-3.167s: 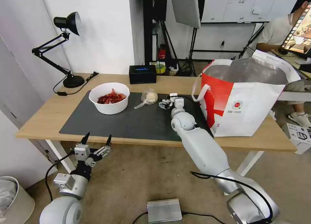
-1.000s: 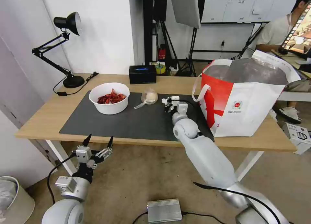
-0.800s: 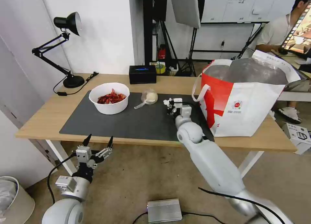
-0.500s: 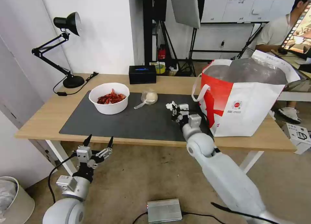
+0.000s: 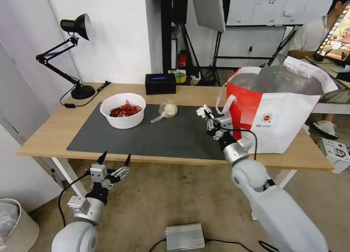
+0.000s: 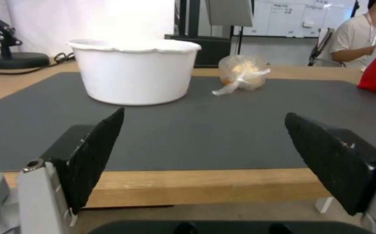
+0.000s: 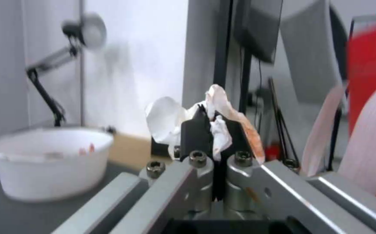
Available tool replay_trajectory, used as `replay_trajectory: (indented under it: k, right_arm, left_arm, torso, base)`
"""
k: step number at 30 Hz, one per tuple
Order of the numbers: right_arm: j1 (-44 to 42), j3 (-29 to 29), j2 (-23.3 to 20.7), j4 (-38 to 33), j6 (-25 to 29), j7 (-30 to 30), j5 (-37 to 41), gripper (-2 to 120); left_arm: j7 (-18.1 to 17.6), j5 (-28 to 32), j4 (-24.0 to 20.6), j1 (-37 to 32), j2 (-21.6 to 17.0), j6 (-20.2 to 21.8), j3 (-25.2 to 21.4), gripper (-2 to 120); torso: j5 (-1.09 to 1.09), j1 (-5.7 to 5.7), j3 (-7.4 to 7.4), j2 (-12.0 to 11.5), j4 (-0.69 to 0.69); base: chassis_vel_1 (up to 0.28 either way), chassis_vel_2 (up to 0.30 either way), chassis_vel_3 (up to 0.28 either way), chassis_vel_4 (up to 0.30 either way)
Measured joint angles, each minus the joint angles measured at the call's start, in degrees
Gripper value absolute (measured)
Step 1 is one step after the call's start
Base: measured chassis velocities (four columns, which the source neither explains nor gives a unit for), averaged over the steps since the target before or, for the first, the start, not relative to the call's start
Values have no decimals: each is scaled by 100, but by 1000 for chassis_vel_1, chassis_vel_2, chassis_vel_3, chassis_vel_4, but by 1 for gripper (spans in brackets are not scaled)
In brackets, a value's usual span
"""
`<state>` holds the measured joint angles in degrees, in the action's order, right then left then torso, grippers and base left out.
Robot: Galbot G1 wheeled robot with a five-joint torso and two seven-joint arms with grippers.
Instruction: Pick up the trash from the table and place it into the takeout bag.
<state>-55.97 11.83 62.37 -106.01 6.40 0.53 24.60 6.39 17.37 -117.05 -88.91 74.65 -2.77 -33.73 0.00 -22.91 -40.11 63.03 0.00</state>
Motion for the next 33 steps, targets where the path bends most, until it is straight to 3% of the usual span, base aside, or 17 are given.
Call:
replay_trajectory:
  k: [8, 21, 32, 33]
  right_arm:
    - [-104, 547, 21, -367, 499, 89, 391, 0]
    - [50, 1458, -190, -556, 582, -390, 1032, 0]
    - [198, 1812, -507, -780, 234, -825, 1345, 0]
    - [183, 2013, -715, -813, -14, -1055, 1456, 0]
  left_arm:
    - [-1, -63, 10, 43, -37, 0, 126, 100]
    - [-4, -87, 16, 76, -47, 7, 206, 100]
    - [-3, -99, 27, 75, -45, 8, 248, 100]
    - [-3, -91, 21, 77, -46, 8, 219, 100]
  torso:
    - [0, 0, 0, 0, 1]
    - [1, -1, 0, 0, 0]
    - [0, 0, 0, 0, 1]
    - [1, -1, 0, 0, 0]
  base:
    - [0, 0, 0, 0]
    - [0, 0, 0, 0]
    - [0, 0, 0, 0]
    - [0, 0, 0, 0]
